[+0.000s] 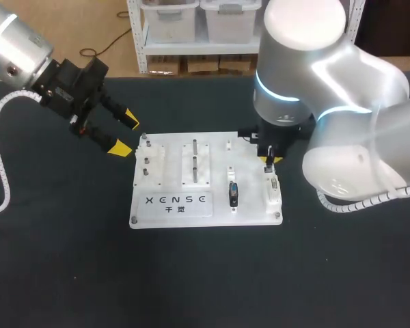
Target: Insert the USB connector, Ethernet cable, and multi-pin plug into their matching sockets one by one.
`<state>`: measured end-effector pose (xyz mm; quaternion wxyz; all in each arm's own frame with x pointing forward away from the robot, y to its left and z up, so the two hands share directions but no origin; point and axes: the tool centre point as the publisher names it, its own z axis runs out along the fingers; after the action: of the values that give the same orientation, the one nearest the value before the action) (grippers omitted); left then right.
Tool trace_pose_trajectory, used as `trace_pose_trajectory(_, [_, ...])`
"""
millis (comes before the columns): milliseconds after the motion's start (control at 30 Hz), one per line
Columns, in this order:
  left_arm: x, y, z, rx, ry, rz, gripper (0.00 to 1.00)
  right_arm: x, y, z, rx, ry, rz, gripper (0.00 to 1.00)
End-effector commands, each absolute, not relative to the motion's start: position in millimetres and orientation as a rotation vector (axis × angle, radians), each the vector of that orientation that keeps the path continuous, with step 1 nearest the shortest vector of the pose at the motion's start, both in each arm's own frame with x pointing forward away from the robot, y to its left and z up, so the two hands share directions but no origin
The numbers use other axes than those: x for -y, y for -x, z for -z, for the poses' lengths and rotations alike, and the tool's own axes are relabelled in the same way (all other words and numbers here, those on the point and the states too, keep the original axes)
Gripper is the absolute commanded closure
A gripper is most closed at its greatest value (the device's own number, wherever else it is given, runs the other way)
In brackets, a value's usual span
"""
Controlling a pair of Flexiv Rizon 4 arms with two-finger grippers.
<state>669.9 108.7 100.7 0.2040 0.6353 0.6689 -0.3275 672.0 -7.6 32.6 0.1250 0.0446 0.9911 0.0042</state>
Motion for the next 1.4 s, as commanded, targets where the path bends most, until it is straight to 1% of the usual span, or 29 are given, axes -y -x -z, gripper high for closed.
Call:
trace_pose_trajectory(33, [-109,-671,-100,-1.862,-1.775,0.916,0.0,6,-673,-29,-2.874,-0.132,-0.009,1.0])
trace_pose_trajectory(567, [-109,-671,-100,-1.862,-1.775,0.916,0.0,10,-669,-17,-2.901,-0.129,0.024,1.0])
trace_pose_trajectory(900, [-109,-671,-100,-1.862,-1.775,0.916,0.0,13,-679,-5,-2.899,-0.167,0.067,1.0])
trace_pose_trajectory(1400, [-109,-671,-100,-1.862,-1.775,0.916,0.0,8,-672,-6,-2.909,-0.137,0.062,1.0])
